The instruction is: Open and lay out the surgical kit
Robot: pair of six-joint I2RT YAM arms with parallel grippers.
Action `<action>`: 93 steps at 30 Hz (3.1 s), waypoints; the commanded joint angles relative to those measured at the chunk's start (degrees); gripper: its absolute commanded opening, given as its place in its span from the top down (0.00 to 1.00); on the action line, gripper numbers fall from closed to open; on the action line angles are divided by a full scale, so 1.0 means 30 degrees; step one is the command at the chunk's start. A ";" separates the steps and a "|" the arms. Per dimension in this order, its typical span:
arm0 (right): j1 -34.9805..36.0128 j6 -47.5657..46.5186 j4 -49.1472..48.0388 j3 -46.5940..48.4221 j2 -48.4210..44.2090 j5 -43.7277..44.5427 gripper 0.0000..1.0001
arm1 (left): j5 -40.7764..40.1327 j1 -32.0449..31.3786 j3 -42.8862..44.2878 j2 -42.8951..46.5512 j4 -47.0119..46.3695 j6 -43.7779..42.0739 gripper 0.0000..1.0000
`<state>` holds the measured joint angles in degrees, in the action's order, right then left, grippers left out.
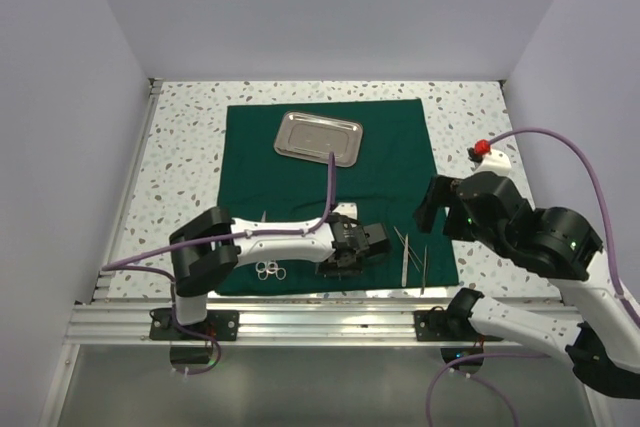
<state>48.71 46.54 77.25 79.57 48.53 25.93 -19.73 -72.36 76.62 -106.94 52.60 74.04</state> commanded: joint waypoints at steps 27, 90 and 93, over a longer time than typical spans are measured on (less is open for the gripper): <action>-0.0035 0.5932 0.0294 0.1103 0.7375 0.1463 0.02 | 0.2913 1.6941 1.5857 -0.9207 -0.3382 -1.1848 0.49; -0.4897 -0.1217 -0.2635 0.1250 1.1742 -0.1202 0.02 | 0.1653 1.7058 1.4594 -1.3600 -0.3353 -0.8362 0.78; -0.5366 -0.1656 -0.2723 0.1133 1.1771 -0.1407 0.02 | 0.1916 1.7088 1.4743 -1.4011 -0.3528 -0.8449 0.86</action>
<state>33.76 44.01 70.52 82.91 84.01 22.92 -16.38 -21.63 122.56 -142.02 38.50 47.62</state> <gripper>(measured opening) 0.985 0.173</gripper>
